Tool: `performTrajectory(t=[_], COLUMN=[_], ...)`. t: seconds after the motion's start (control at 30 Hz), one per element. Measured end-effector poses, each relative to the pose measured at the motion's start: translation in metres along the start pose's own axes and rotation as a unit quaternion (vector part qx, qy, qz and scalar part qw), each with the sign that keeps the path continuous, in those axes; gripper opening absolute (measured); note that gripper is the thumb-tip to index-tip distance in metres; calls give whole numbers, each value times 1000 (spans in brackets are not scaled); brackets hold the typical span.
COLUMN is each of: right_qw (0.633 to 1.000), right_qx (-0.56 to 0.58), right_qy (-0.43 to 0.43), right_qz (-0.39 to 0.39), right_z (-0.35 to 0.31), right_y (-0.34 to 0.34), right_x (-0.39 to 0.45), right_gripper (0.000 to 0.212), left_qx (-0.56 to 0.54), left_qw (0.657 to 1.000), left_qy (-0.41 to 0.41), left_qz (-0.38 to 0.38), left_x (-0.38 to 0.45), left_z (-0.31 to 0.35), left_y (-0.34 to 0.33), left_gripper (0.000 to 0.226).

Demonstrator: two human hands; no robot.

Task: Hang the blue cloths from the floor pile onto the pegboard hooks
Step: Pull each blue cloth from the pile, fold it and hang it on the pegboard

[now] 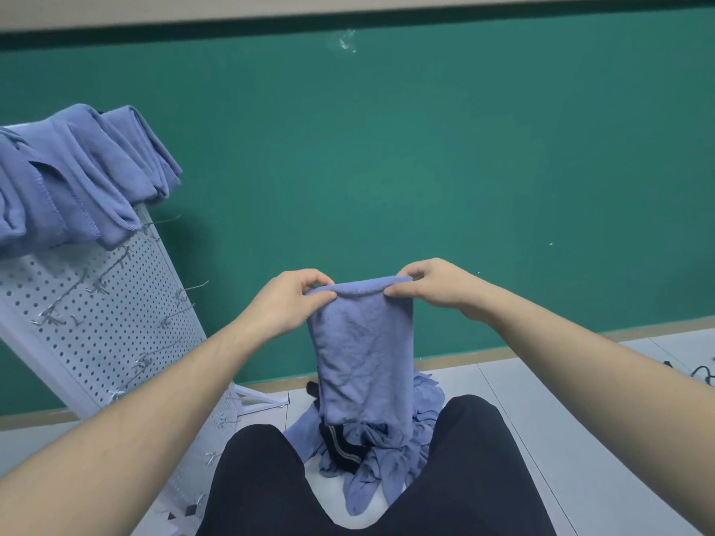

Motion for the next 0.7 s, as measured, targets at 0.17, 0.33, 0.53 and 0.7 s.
performTrajectory(t=[0.17,0.33,0.53,0.7], right_qw=[993,988,978,982], right_qx=[115,66,71,103], right_qy=[33,95,130,102], right_qz=[16,98,150,118], right_z=[-3,-14,-18,-17], right_y=[-7,-16,-25,-21], right_x=[1,-1,-1,3], right_gripper=[31,36,36,23], left_qx=[-78,-256,-283,-341], left_qw=[996,964,953,934], left_qy=[35,62,61,83], left_qz=[42,34,85,63], left_x=[2,2,-2,-5], left_z=[3,10,15,15], left_y=[6,2,2,-1], left_gripper=[16,21,16,14])
Point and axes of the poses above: each hand's wrist, its own x-axis towards the middle knuckle, its own y-axis out of the back of the hand, z = x × y, the point moved 2 cm from there along x, towards the middle knuckle, and after that the axes turned 14 degrees about x, right-handed, at the moved point
